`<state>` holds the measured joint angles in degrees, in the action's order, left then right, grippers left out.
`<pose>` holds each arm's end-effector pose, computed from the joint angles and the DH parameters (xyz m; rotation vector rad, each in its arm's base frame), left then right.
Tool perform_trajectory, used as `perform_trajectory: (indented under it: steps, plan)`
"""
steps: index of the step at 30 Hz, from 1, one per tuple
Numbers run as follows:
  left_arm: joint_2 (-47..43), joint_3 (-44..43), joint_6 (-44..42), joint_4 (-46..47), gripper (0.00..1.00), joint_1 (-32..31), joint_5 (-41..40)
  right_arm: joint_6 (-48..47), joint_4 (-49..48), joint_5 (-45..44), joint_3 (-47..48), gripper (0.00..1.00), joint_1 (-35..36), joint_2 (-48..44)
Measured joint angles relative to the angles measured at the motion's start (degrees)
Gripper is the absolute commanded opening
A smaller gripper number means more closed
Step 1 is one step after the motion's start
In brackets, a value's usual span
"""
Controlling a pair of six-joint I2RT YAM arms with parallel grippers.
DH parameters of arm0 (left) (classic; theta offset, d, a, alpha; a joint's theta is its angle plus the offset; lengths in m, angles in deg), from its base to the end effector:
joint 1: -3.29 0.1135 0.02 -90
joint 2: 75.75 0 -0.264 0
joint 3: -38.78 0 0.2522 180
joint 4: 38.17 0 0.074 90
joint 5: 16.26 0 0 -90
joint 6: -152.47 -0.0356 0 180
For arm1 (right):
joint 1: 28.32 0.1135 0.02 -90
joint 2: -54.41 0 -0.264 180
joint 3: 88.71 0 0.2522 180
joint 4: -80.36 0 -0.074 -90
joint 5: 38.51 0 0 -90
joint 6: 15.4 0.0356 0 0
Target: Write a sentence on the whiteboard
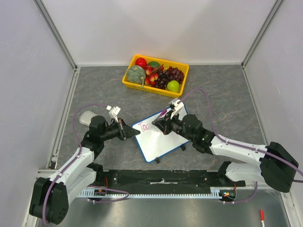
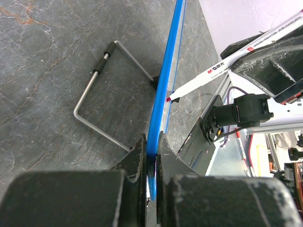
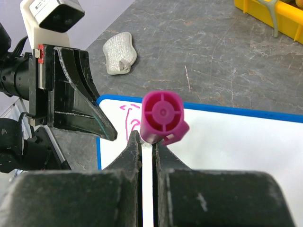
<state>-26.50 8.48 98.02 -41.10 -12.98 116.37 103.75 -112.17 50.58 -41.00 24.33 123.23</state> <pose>0.1652 -0.0733 0.1943 0.1862 2.0715 -1.2999 0.1632 0.2129 0.2525 -0.3615 1.7997 1.0231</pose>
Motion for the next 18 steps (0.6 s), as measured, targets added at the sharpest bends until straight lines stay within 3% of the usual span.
perform_trajectory:
  steps: [18]
  plan:
    - [0.09, -0.04, -0.02, 0.26, 0.02, -0.57, -0.04, -0.26, 2.21, -3.34, 1.38, 0.00, -0.28, -2.14]
